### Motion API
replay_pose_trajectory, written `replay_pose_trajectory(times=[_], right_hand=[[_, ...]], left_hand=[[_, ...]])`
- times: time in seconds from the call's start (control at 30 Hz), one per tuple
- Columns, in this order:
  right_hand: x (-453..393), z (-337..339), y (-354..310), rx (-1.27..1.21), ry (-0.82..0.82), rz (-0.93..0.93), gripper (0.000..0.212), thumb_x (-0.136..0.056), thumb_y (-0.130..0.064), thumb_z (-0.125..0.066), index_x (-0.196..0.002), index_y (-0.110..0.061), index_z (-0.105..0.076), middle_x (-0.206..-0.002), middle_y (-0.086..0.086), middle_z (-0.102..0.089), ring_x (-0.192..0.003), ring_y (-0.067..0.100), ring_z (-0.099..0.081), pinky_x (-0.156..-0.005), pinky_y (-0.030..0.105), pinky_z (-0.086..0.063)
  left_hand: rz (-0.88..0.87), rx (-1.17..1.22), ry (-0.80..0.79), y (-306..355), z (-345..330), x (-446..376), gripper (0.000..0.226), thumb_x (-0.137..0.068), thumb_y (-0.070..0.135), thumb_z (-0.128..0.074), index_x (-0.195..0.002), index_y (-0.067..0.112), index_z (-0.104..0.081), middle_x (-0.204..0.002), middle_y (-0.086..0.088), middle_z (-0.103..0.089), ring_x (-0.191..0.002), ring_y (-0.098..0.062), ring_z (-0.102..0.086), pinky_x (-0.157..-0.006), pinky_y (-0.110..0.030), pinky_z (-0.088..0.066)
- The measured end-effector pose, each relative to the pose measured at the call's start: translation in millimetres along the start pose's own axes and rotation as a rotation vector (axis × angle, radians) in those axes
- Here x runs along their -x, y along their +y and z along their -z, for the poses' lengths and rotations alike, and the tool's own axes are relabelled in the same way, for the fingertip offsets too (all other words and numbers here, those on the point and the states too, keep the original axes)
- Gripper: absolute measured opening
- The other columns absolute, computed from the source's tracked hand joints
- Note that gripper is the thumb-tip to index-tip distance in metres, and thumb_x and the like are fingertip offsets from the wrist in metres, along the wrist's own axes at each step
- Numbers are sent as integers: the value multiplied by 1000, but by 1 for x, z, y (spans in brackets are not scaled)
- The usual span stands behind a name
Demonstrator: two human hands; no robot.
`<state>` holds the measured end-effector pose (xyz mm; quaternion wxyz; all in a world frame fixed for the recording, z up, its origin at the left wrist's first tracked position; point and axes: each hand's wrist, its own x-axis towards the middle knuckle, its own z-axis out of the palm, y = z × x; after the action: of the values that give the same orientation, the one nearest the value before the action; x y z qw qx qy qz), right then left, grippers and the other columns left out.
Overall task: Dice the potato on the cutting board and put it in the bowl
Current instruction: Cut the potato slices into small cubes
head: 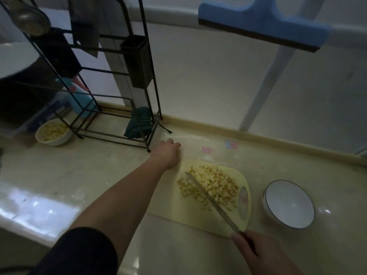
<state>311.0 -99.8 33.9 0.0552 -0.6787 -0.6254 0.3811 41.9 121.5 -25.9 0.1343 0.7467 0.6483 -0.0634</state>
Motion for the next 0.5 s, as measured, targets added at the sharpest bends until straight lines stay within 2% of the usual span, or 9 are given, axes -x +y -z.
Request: replay_pose_trajectory(times=[0.1, 0.17, 0.23, 0.33, 0.43, 0.5], right_hand=[[-3, 3, -3, -115, -45, -102, 52, -88, -64, -42, -76, -19, -64, -70, -3, -66, -66, 2, -59, -63, 17, -42], [-6, 5, -9, -266, -137, -141, 53, -89, -62, -43, -65, -16, -55, -56, -4, -56, -52, 7, -51, -55, 24, -38], [-8, 6, -19, -524, -245, -198, 54, -85, -63, -44, -64, -14, -48, -51, 1, -41, -44, 14, -38, -47, 25, -28], [-10, -2, -29, -755, -407, -306, 52, -92, -59, -41, -69, -13, -45, -54, 6, -30, -43, 13, -25, -45, 22, -17], [-17, -19, -33, -888, -497, -370, 52, -92, -61, -40, -71, -15, -47, -55, 6, -29, -41, 12, -24, -44, 18, -20], [-24, -32, -32, -915, -514, -392, 52, -92, -62, -40, -71, -15, -47, -54, 6, -30, -39, 12, -24, -44, 17, -21]], left_hand=[[15, -63, 19, -1, -6, -9, 33, -101, 26, -44, -131, 18, -56, -123, -10, -52, -111, -32, -52, -91, -45, -51], [-3, -41, 29, -3, -9, -10, 32, -102, 26, -43, -130, 16, -56, -123, -11, -52, -111, -31, -52, -91, -45, -51], [-26, 18, 35, -8, -8, -7, 34, -102, 28, -45, -133, 15, -54, -125, -12, -51, -112, -30, -52, -91, -43, -50], [2, 276, 106, -16, -2, 4, 35, -102, 32, -52, -132, 14, -57, -122, -12, -55, -108, -30, -56, -90, -39, -48], [97, 527, 209, -23, 3, 27, 34, -99, 32, -60, -128, 13, -63, -116, -8, -63, -104, -26, -59, -85, -33, -46], [156, 538, 175, -28, -4, 46, 34, -97, 32, -64, -125, 14, -65, -114, -8, -64, -102, -24, -60, -84, -31, -45]])
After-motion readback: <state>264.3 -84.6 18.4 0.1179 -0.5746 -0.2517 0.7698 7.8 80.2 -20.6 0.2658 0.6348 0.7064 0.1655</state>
